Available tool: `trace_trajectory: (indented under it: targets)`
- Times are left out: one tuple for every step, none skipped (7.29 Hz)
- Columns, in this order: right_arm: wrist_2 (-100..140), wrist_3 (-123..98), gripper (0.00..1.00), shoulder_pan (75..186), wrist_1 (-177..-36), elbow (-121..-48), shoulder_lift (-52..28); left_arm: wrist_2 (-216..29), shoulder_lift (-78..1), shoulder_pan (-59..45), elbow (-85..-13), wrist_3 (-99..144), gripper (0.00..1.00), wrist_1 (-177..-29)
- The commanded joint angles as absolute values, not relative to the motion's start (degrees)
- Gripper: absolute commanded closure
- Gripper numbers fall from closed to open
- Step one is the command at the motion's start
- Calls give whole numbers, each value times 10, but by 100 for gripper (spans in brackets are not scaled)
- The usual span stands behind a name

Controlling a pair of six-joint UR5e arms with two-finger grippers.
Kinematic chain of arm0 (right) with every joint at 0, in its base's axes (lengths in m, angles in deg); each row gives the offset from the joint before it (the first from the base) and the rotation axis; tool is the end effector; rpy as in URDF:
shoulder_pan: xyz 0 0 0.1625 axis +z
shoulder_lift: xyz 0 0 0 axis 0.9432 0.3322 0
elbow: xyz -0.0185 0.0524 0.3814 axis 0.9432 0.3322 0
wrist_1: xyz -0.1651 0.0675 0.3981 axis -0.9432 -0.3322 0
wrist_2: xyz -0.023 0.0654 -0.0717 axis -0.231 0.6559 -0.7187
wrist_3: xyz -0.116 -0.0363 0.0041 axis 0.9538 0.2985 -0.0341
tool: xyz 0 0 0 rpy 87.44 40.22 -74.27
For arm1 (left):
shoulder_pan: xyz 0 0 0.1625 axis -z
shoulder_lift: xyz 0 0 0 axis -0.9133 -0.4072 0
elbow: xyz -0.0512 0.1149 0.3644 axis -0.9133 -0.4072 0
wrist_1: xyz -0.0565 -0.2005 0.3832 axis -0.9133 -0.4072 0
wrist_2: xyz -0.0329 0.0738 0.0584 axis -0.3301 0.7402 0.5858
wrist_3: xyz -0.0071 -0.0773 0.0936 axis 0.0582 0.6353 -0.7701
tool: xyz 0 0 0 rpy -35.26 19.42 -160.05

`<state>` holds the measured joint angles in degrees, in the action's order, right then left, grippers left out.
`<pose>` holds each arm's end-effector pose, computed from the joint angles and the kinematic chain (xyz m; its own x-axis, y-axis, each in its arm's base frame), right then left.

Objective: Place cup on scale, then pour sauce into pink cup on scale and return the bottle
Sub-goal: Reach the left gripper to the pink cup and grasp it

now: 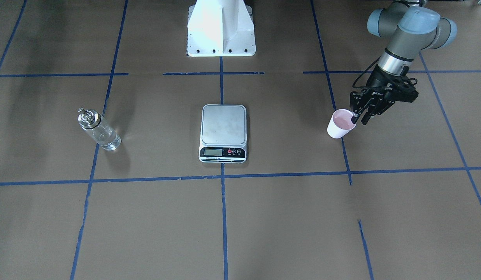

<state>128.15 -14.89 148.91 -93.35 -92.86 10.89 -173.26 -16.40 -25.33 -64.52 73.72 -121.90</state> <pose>-0.0544 -0.5274 0.5048 0.6826 -0.2319 0.6930 -0.0544 0.9295 0.3647 0.3383 -0.4341 0.4268 0.5695 0.0436 -0.8208 0.3020 0.9176 0.2583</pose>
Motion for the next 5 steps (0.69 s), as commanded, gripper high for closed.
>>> trace_trajectory:
  targets:
    - [1281,-149,0,1489,-934,-929,109,-1732,-166,-259,-642,737,62,-1219]
    - [1281,-149,0,1489,-934,-929,109,-1732,-166,-260,-642,736,62,-1219]
    - [1281,-148,0,1489,-934,-929,109,-1731,-166,-267,-642,737,65,-1219]
    - [1281,-146,0,1489,-934,-928,109,-1726,-166,-267,-643,737,73,-1219]
    - [1281,-145,0,1489,-934,-928,109,-1726,-166,-268,-642,736,92,-1219]
